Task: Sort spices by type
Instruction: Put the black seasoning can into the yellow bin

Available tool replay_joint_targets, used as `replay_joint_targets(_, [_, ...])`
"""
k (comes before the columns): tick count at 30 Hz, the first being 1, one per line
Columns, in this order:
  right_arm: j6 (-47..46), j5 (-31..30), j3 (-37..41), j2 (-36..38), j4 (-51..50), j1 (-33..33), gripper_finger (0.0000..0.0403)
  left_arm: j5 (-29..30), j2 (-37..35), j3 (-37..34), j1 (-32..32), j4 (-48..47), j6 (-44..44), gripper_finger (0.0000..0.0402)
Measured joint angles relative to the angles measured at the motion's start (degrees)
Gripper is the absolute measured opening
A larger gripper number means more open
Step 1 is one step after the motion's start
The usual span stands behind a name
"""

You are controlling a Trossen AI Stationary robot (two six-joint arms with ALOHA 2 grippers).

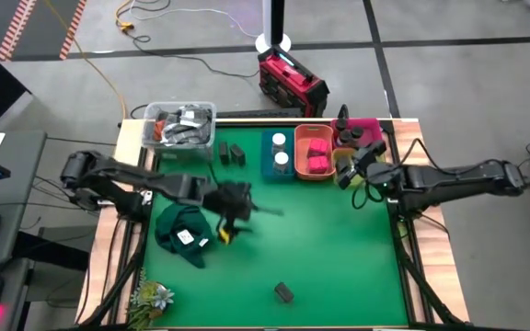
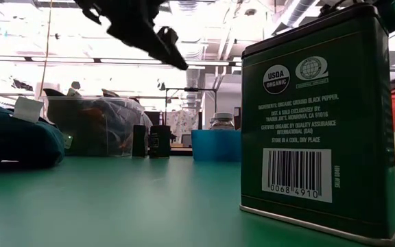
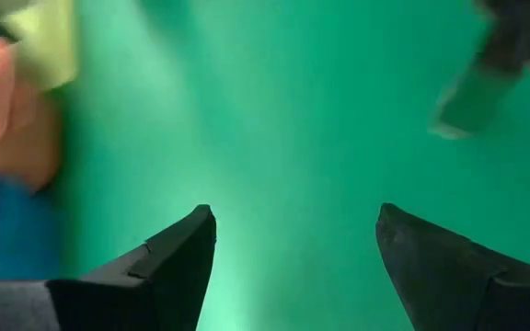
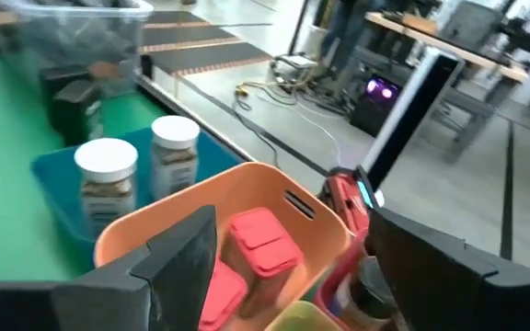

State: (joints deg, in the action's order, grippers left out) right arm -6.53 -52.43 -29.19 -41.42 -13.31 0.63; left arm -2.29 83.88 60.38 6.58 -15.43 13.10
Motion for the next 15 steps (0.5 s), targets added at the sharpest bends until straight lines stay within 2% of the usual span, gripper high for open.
replay_joint_targets(3, [-1.25,1.22,0.0,0.29,-0.61,-1.5,0.0315,0.9,3.71,0.07,4.71,6.85,-3.01,0.0283])
replay_joint_targets(10, [-4.0,1.97,0.0,0.22,-0.39,-1.34,0.0315,0.76,14.37,7.53,11.13,7.58,-4.44,0.0283])
replay_joint_targets(15, [-4.15,2.02,0.0,0.25,-0.38,0.68,0.0315,-4.61,20.67,14.39,13.22,5.99,-5.0,0.0283])
